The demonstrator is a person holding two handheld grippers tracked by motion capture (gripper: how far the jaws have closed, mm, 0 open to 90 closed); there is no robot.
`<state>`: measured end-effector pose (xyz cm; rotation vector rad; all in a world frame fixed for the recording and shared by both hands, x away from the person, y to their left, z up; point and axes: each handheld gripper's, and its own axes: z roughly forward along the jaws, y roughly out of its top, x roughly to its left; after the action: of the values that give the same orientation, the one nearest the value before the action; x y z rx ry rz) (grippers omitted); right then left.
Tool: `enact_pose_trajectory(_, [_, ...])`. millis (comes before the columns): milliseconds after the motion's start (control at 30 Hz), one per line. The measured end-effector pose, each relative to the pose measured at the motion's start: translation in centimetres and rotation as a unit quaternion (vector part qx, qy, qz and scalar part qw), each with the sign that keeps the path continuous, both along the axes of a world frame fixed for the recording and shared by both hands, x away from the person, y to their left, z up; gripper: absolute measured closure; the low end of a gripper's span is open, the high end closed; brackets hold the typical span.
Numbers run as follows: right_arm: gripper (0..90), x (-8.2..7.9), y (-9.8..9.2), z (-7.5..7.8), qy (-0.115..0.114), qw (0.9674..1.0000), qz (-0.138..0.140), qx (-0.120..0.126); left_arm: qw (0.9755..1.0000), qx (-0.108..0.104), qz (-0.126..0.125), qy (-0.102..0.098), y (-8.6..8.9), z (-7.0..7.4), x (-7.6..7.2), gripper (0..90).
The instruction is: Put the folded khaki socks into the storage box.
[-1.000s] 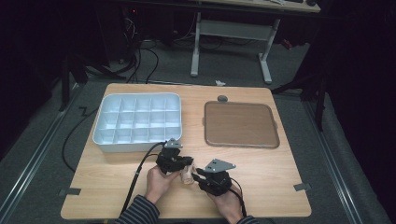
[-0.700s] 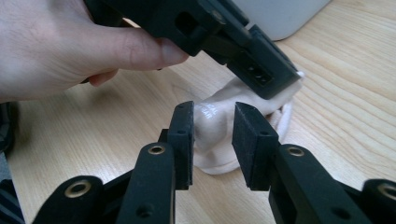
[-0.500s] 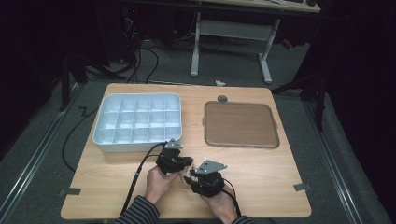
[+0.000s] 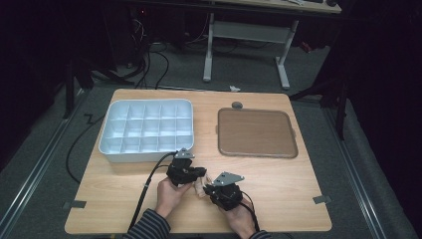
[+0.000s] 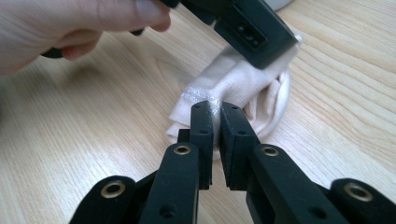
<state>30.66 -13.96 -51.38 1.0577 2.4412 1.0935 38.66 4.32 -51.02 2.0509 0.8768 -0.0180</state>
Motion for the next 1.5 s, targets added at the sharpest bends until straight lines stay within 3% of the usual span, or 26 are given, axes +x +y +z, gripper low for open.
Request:
enact_pose_trajectory(333, [85.2,-0.3,-0.5,-1.2,-0.004,0.9997,-0.01,-0.023,0.9999,0.011,0.002,-0.01,-0.4,-0.2,0.0,83.9])
enact_pose_trajectory(767, [85.7,-0.4,-0.7,-1.6,-0.008,0.9997,-0.009,-0.019,1.0,0.003,0.001,-0.006,-0.4,-0.9,0.7,83.9])
enact_pose_trajectory(900, [85.7,-0.3,-0.7,-1.6,-0.005,0.9998,-0.01,-0.016,0.9999,-0.006,0.006,0.012,-0.4,-0.7,0.8,83.3])
enact_pose_trajectory(1133, [85.7,-0.2,-0.8,-1.6,0.002,0.9998,-0.018,-0.009,0.9999,0.006,0.001,-0.01,-0.2,0.2,-0.1,73.1])
enact_pose_trajectory(1300, [85.7,-0.1,-0.8,-1.6,0.003,0.9998,-0.017,-0.006,0.9988,0.011,0.022,-0.042,0.5,1.0,-1.3,63.3])
enact_pose_trajectory(1500, [85.7,-0.1,-0.8,-1.6,0.003,0.9998,-0.019,-0.005,0.9972,0.036,0.04,-0.051,1.3,0.6,-2.5,55.6])
